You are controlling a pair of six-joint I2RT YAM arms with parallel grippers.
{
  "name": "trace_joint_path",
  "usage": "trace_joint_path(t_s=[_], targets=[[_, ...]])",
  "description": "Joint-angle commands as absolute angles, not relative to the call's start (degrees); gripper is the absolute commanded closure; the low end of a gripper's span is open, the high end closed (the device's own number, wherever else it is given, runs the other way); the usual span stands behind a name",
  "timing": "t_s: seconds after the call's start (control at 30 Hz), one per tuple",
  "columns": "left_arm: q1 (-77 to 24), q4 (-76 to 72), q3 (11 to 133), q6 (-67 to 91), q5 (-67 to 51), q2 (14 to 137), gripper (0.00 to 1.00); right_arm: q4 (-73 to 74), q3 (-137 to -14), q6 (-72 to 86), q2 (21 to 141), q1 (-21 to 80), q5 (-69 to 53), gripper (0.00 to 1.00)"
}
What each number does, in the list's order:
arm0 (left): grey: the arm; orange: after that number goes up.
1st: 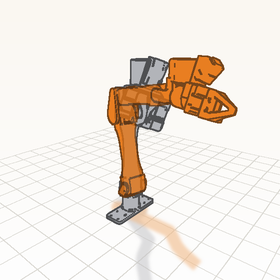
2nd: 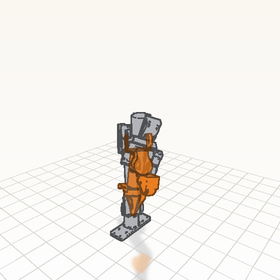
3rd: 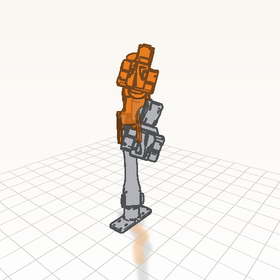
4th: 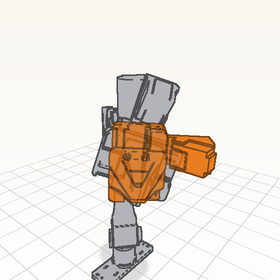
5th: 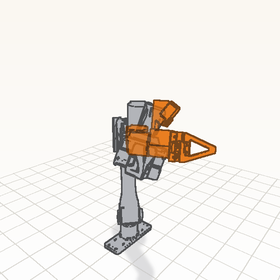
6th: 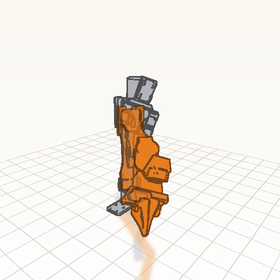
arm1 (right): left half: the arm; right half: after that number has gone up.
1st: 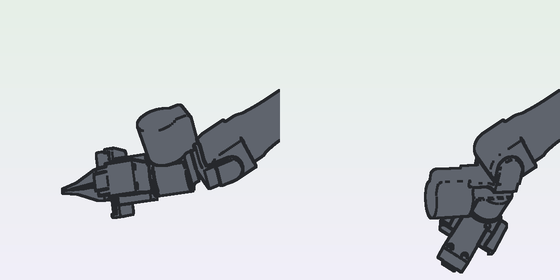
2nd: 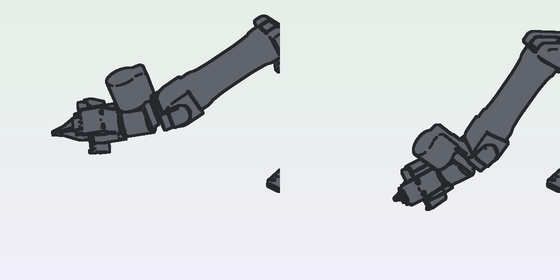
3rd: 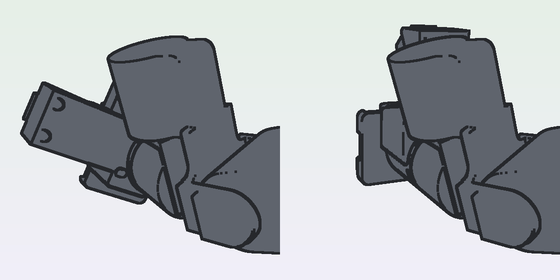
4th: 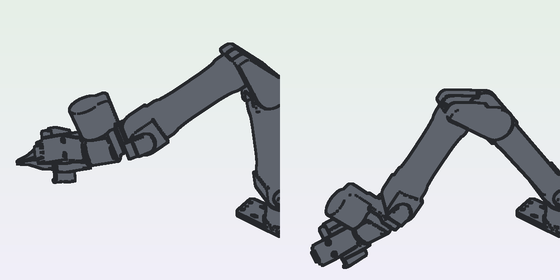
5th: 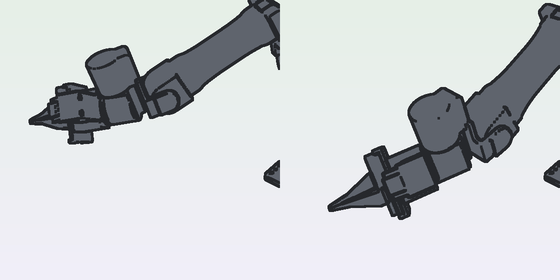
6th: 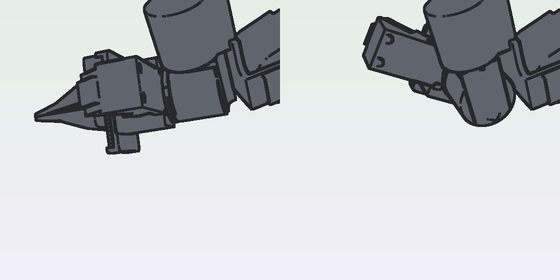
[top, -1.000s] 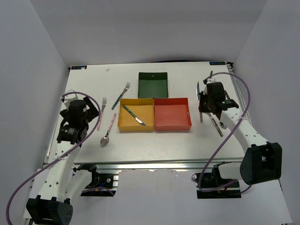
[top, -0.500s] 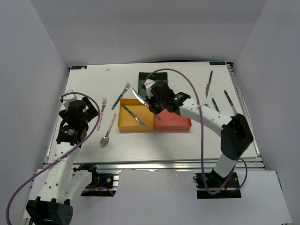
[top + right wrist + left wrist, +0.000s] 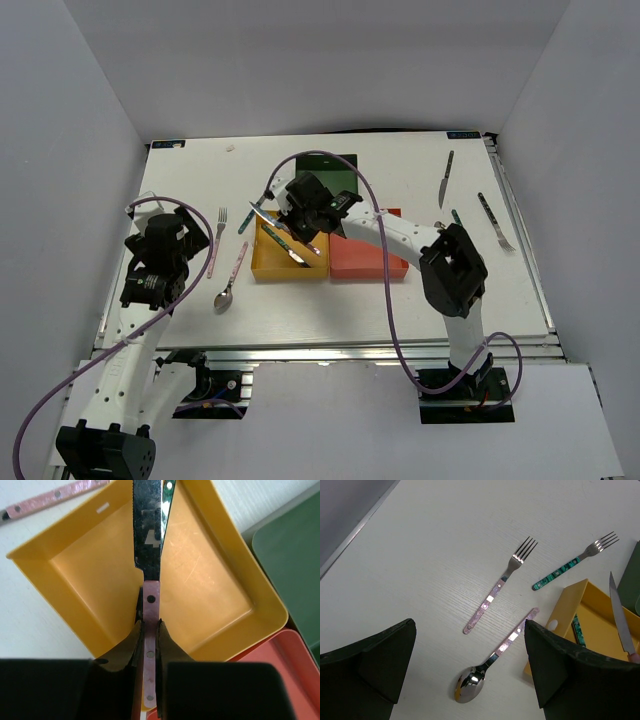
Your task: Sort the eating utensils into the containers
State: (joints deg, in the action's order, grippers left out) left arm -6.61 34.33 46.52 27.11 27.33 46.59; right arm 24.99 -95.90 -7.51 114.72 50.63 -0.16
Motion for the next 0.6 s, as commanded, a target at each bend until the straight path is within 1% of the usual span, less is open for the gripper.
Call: trace_joint_path(t_s=[0.0,0.13,0.23,0.27,0.3,0.37,0.43,0.47,0.57], targets=[[-6.9,34.3,47.7,27.4,28.2,46.2,0.02,26.5,-97.6,-8.5,113.6,50.5,-0.3,1.0],[-6.9,34.3,47.8,27.3,28.0,46.4,0.02,25.3,-94.0,-7.9,111.5,50.5,-0.3,1.0],[-6.8,34.3,47.7,27.3,27.9,46.4,0.02,24.7,-92.4,-7.9,110.5,50.5,-0.3,0.98],[-6.9,34.3,47.8,27.3,27.9,46.5,0.02,25.0,-92.3,-8.2,110.6,50.5,-0.4,0.94],[-6.9,34.3,47.8,27.3,27.9,46.5,0.02,25.6,-92.4,-8.3,110.7,50.5,-0.7,0.87],[-6.9,34.3,47.8,27.3,27.9,46.4,0.02,26.2,-92.6,-8.3,110.8,50.5,-0.2,0.79],[-6.9,34.3,47.7,27.3,28.0,46.4,0.02,26.5,-92.5,-8.3,110.5,50.4,1.8,0.57],[-6.9,34.3,47.7,27.3,28.0,46.4,0.02,26.4,-92.5,-8.3,110.3,50.5,1.9,0.11],[-6.9,34.3,47.8,27.3,27.9,46.6,0.02,26.2,-92.8,-8.2,108.9,50.5,1.9,0.11]])
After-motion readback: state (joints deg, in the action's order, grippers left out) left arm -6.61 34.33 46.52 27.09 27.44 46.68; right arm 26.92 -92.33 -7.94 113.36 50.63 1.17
